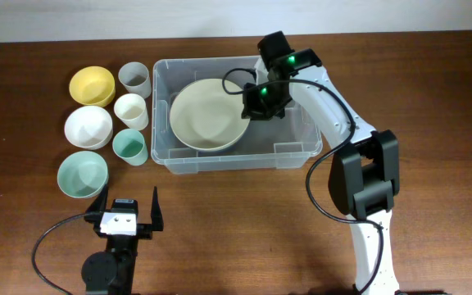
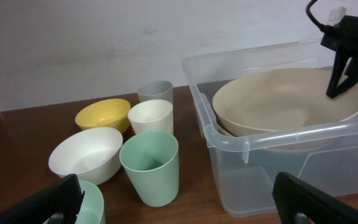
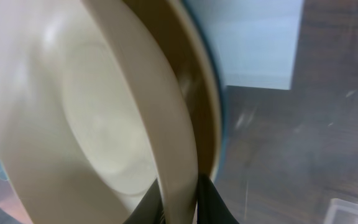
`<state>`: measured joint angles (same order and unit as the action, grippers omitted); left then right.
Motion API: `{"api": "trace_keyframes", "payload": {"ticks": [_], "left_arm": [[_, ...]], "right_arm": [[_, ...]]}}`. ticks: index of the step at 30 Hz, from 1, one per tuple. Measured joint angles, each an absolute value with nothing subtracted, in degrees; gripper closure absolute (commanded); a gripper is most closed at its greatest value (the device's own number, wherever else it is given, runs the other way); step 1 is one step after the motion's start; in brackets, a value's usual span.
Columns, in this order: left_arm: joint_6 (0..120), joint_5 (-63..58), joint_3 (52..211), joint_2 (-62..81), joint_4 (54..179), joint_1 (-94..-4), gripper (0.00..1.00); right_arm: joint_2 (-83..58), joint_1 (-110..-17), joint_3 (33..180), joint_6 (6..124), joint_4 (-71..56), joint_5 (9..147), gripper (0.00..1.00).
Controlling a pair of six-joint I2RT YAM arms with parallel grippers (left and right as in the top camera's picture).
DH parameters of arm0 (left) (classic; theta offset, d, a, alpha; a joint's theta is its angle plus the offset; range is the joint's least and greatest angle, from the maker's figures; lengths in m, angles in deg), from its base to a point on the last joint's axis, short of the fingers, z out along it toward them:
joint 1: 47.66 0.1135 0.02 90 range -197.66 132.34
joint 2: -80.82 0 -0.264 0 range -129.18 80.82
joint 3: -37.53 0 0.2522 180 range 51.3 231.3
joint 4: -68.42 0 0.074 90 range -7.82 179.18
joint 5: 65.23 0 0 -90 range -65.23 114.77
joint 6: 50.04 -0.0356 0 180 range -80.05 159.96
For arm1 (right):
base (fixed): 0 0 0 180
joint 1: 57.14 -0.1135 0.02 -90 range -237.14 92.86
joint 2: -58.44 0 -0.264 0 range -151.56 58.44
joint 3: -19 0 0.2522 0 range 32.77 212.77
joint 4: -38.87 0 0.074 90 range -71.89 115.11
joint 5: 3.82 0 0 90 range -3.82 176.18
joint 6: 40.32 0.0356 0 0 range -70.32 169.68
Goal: Pack container
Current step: 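Press the cream bowl down onto the stack and open the right gripper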
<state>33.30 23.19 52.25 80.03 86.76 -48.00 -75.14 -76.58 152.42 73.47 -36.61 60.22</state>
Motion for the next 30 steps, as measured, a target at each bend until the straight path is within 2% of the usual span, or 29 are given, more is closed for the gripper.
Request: {"api": "trace_keyframes", "payload": {"ticks": [4,6,12,30], "left_arm": [[33.3,23.21,52.25,80.05,86.76,-48.0,0.0],[33.3,23.19,52.25,80.05,86.76,-48.0,0.0],[33.3,23.19,52.25,80.03,86.76,-48.0,0.0],[33.3,23.19,52.25,80.03,86.76,-48.0,0.0]], "right_arm": [[-75.14,-75.95,152.42,73.54,-37.0,60.2,0.81],[-75.14,-75.93,152.42,73.5,-36.98,60.2,0.82],[-75.14,-76.54,152.42,73.34,-36.65,60.27,0.96],[-75.14,-76.95,152.42,73.5,-35.91,60.71,0.95]]}}
